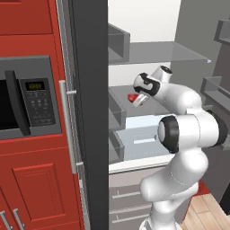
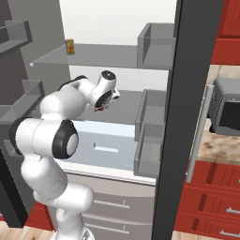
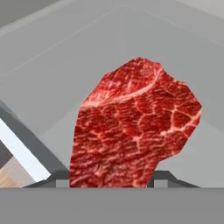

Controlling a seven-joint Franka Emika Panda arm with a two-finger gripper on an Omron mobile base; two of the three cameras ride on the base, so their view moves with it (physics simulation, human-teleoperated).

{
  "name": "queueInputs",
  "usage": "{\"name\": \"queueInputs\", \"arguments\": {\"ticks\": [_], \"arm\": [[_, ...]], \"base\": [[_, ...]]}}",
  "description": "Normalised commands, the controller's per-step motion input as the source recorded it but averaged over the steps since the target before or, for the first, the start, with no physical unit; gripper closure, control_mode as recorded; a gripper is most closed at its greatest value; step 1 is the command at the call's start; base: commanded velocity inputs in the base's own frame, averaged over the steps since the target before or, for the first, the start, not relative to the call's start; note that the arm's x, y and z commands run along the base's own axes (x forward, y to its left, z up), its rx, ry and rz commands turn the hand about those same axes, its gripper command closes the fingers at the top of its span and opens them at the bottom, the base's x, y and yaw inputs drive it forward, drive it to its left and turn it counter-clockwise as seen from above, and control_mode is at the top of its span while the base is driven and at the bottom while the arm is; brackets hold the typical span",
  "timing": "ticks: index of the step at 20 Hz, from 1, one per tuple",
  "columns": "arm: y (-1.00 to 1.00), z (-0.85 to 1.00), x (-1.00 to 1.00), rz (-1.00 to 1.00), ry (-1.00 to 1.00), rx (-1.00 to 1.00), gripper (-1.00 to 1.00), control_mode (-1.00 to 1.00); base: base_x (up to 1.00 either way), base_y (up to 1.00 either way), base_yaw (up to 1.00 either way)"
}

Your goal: Take the steak from the fridge and place it on the digital scale on the counter by the fridge. Wait a few seconds for a reading, then move it to the plate on the dining counter.

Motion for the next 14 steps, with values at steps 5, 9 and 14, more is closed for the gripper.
{"name": "queueInputs", "arguments": {"ticks": [5, 9, 14], "arm": [[0.0, 0.62, -0.85, 0.0, -0.02, 0.0, 1.0, -1.0], [0.0, 0.61, -0.8, 0.0, 0.01, -0.02, 1.0, -1.0], [0.0, 0.61, -0.75, 0.0, 0.05, -0.01, 1.0, -1.0]], "base": [[0.0, 0.0, 0.0], [0.0, 0.0, 0.0], [0.0, 0.0, 0.0]]}}
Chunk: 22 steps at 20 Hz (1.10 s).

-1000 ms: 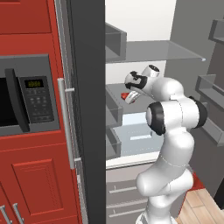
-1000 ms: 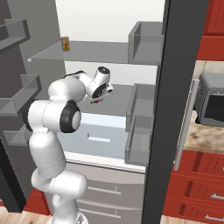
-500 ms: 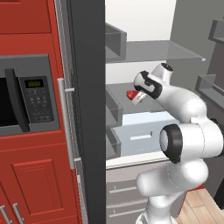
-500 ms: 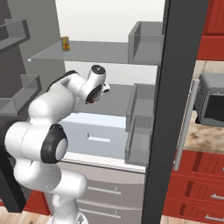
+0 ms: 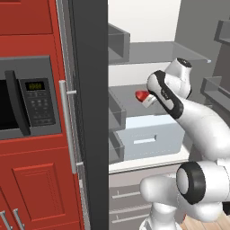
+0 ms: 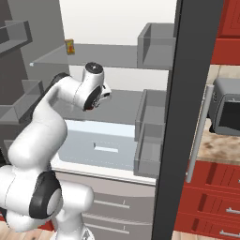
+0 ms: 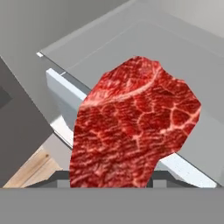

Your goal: Take the steak from the fridge and place it on the digital scale on the counter by the fridge. Wait a few seconds for a reading, then move it to the plate on the dining counter.

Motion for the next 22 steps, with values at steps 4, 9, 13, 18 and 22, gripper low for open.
{"name": "queueInputs", "arguments": {"ticks": [4, 9, 13, 18, 22], "arm": [[-0.06, 0.53, -0.83, 0.0, 0.06, 0.0, 1.0, -1.0], [-0.18, 0.32, -0.92, 0.0, 0.06, 0.0, 1.0, -1.0], [-0.17, 0.17, -0.85, 0.0, 0.08, 0.0, 1.0, -1.0], [-0.1, 0.01, -0.79, 0.0, 0.03, 0.0, 1.0, -1.0], [0.0, 0.06, -0.59, 0.0, 0.0, 0.0, 1.0, -1.0]], "base": [[0.0, 0.0, 0.0], [0.0, 0.0, 0.0], [0.0, 0.0, 0.0], [0.0, 0.0, 0.0], [0.0, 0.0, 0.0]]}}
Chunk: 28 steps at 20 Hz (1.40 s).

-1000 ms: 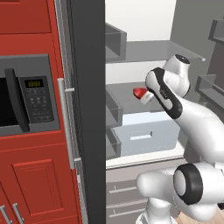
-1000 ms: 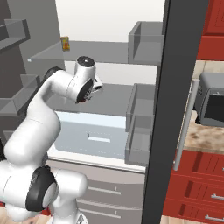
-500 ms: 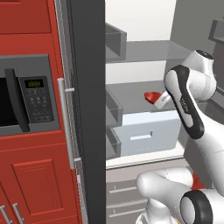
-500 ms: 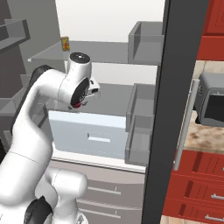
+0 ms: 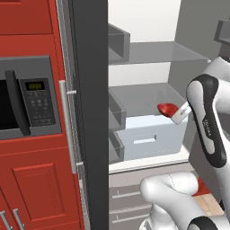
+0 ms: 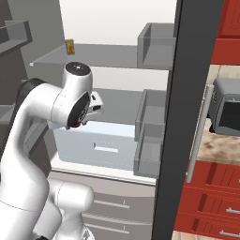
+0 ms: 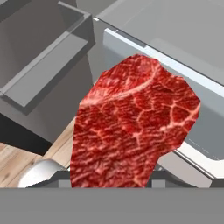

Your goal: Take the steak from the fridge and place it on the digital scale on the counter by the fridge. Wait a few seconds for a reading, then move it to the plate on the dining counter.

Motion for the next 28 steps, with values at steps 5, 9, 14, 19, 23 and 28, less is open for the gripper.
{"name": "queueInputs", "arguments": {"ticks": [5, 9, 14, 19, 23, 28], "arm": [[0.0, 0.0, -0.29, 0.0, 0.0, 0.0, 1.0, -1.0], [0.0, 0.0, 0.0, 0.0, 0.0, 0.0, 1.0, -1.0], [0.0, 0.0, 0.0, 0.0, 0.0, 0.0, 1.0, -1.0], [0.0, 0.0, 0.0, 0.0, 0.0, 0.0, 1.0, -1.0], [0.0, 0.0, 0.0, 0.0, 0.0, 0.0, 1.0, 1.0], [0.0, 0.0, 0.0, 0.0, 0.0, 0.0, 1.0, 1.0]], "base": [[0.0, 0.0, 0.0], [0.0, 0.0, 0.0], [0.0, 0.0, 0.0], [0.0, 0.0, 0.0], [-0.1, -0.01, 0.0], [-0.74, -0.43, -0.04]]}}
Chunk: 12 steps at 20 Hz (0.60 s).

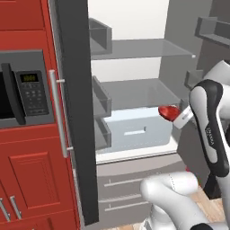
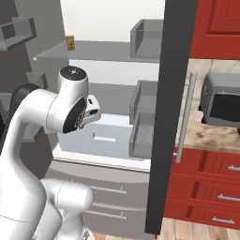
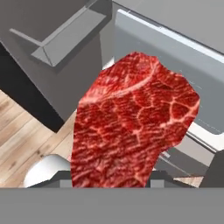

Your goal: Take the steak from the fridge and place it on the digital scale on the counter by the fridge. Wait a few seconds for a reading, then move it to the plate on the dining counter.

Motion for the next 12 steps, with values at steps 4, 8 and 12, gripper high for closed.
{"name": "queueInputs", "arguments": {"ticks": [4, 8, 12], "arm": [[0.0, 0.0, 0.0, 0.0, 0.0, 0.0, 1.0, 1.0], [0.0, 0.0, 0.0, 0.0, 0.0, 0.0, 1.0, 1.0], [0.0, 0.0, 0.0, 0.0, 0.0, 0.0, 1.0, 1.0]], "base": [[-0.86, -0.58, -0.05], [-0.73, -0.66, -0.02], [-0.77, -0.66, 0.0]]}}
